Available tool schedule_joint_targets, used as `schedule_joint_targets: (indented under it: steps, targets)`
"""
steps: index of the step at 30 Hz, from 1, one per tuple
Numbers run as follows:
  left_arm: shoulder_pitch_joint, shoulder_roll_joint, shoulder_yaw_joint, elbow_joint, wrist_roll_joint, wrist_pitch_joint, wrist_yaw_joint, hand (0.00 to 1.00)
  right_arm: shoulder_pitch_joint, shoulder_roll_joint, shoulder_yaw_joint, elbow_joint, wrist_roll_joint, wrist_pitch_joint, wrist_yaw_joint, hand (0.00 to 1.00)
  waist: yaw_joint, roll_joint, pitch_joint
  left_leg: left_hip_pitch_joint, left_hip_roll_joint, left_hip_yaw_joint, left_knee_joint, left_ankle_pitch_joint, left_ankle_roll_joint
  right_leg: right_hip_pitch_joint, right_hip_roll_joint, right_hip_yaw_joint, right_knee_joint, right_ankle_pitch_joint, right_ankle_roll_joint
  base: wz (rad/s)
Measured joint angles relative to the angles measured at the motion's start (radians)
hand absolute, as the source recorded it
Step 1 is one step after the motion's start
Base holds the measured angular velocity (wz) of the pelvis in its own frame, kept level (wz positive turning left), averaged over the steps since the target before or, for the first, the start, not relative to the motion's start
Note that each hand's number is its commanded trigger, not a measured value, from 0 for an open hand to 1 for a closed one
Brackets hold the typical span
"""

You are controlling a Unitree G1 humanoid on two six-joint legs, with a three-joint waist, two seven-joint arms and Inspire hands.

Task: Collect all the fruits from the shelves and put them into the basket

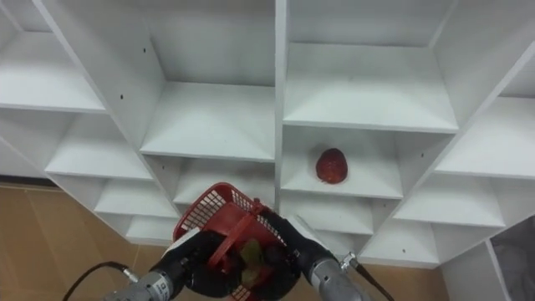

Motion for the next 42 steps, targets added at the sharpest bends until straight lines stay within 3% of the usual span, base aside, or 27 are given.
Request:
schedule_joint_targets:
  steps: [9, 18, 28, 42]
  targets:
    - [0.017, -0.001, 0.037, 0.000, -0.001, 0.012, 0.042, 1.00, 0.059, -0.015, -0.065, -0.099, 0.025, 0.000, -0.030, 0.00, -0.001, -0.007, -0.0033, 0.032, 0.000, 0.020, -0.018, 0.000, 0.000, 0.014, 0.002, 0.019, 0.000, 0.000, 0.001, -0.07]
    - [0.017, -0.005, 0.061, -0.002, -0.002, 0.012, 0.085, 1.00, 0.062, -0.013, -0.109, -0.133, 0.134, 0.000, -0.089, 0.00, -0.002, -0.011, -0.0013, 0.041, 0.005, 0.024, -0.024, 0.000, 0.000, 0.017, 0.004, 0.018, 0.000, 0.000, 0.001, 0.00]
    - [0.018, -0.009, 0.115, -0.002, -0.001, 0.011, 0.101, 1.00, 0.062, 0.010, -0.185, -0.150, 0.138, -0.018, -0.174, 0.00, -0.007, -0.020, 0.0037, 0.052, 0.005, 0.034, -0.030, 0.000, 0.000, 0.023, 0.006, 0.028, -0.001, 0.000, 0.001, -0.02]
    - [0.018, -0.012, 0.142, -0.005, -0.001, 0.011, 0.118, 1.00, 0.061, 0.011, -0.195, -0.150, 0.167, -0.033, -0.245, 0.00, -0.022, -0.023, 0.0031, 0.065, 0.009, 0.049, -0.032, -0.001, -0.001, 0.024, 0.011, 0.050, -0.001, 0.000, 0.000, -0.03]
